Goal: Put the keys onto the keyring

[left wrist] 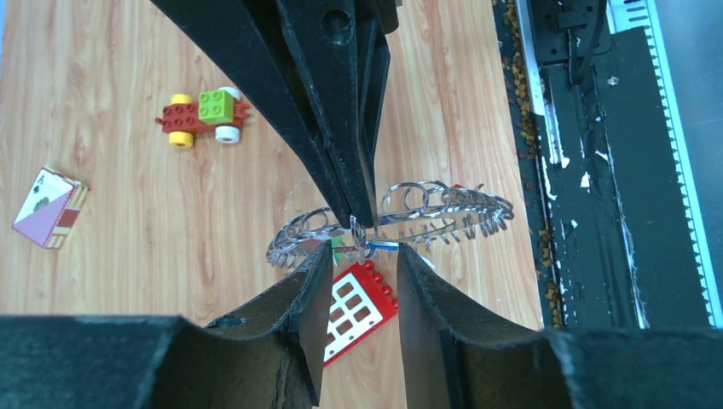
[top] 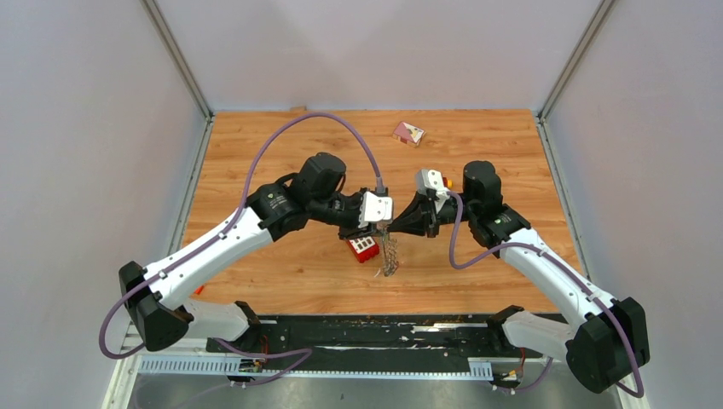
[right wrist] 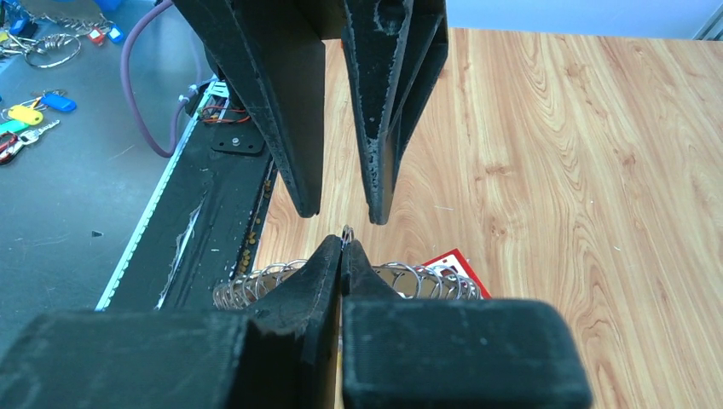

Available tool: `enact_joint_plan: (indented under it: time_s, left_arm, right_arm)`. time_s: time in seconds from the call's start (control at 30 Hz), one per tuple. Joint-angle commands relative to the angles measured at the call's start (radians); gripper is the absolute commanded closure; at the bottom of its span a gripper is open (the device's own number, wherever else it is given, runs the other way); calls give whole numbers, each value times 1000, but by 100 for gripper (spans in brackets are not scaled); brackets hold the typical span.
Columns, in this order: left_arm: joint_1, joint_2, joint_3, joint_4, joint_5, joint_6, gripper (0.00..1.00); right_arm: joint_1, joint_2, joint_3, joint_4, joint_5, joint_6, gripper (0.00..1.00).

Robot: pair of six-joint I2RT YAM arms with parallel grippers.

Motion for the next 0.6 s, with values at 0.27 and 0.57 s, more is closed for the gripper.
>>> enact_joint_plan:
  time_s: [0.27, 0.57]
  left_arm:
    - [-1, 33, 12, 31, 21, 22, 60]
    - [-1, 47, -8, 61, 22, 6, 66]
  right_arm:
    - [4, -19, 48, 28, -23, -24, 100]
    - [4, -19, 46, 26, -24, -24, 100]
